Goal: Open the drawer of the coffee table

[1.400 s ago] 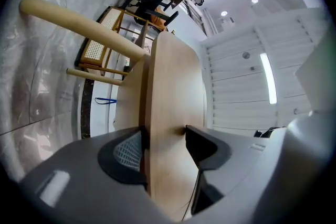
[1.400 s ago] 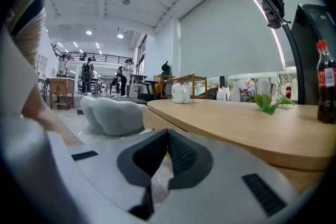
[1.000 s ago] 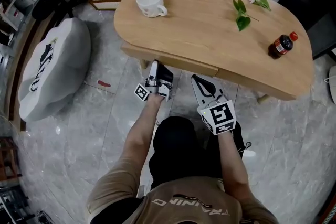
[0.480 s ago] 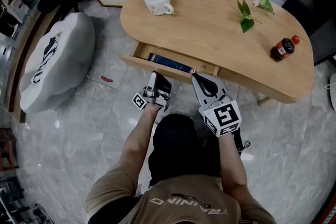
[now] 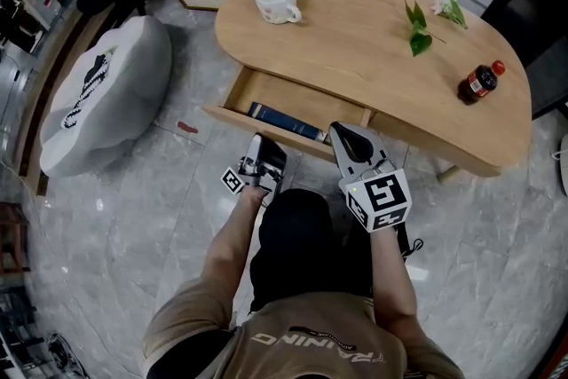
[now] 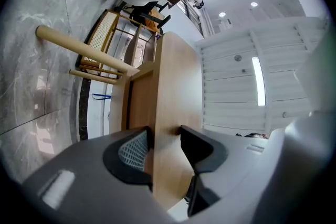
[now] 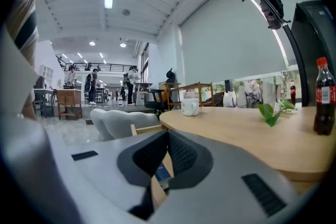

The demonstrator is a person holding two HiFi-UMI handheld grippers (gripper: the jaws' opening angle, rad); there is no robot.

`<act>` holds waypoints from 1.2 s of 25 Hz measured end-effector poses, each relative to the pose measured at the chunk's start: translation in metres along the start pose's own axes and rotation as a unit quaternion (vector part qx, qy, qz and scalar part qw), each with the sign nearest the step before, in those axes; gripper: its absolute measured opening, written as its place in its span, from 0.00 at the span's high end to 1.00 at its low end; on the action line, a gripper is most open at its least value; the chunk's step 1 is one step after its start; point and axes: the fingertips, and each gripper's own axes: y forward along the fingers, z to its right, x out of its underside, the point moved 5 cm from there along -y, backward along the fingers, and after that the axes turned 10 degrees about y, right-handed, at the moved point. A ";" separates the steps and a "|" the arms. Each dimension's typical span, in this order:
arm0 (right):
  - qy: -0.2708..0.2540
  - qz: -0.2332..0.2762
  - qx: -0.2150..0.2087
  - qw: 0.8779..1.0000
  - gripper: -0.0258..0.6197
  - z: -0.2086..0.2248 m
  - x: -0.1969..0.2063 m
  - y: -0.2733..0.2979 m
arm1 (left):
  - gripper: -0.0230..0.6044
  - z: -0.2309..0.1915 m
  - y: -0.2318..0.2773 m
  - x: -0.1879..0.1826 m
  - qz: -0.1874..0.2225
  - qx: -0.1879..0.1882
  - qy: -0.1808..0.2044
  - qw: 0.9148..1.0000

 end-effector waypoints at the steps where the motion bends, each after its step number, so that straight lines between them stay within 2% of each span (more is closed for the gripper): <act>1: -0.003 0.001 -0.003 1.000 0.95 -0.002 -0.001 0.000 | 0.67 0.003 -0.003 0.000 -0.001 0.000 0.001 1.000; 6: -0.008 0.004 -0.012 1.000 0.95 -0.009 -0.004 -0.001 | 0.67 0.013 -0.013 0.001 0.002 -0.001 -0.001 1.000; 12: -0.015 0.000 -0.015 1.000 0.95 -0.014 -0.003 -0.001 | 0.67 0.005 -0.031 0.004 0.015 -0.025 0.004 1.000; 16: -0.021 -0.003 -0.010 1.000 0.95 -0.009 -0.003 -0.002 | 0.67 0.003 -0.032 0.003 0.017 -0.019 0.005 1.000; 21: -0.009 -0.001 -0.004 1.000 0.95 -0.004 0.002 -0.002 | 0.67 0.004 -0.029 0.002 0.002 -0.024 0.010 1.000; 26: -0.004 0.000 -0.008 1.000 0.95 -0.006 0.002 -0.001 | 0.66 0.008 -0.032 0.003 -0.006 -0.058 0.013 0.998; 30: -0.011 0.002 -0.015 1.000 0.95 -0.010 -0.002 0.001 | 0.67 0.018 -0.043 0.008 -0.053 -0.090 0.025 0.994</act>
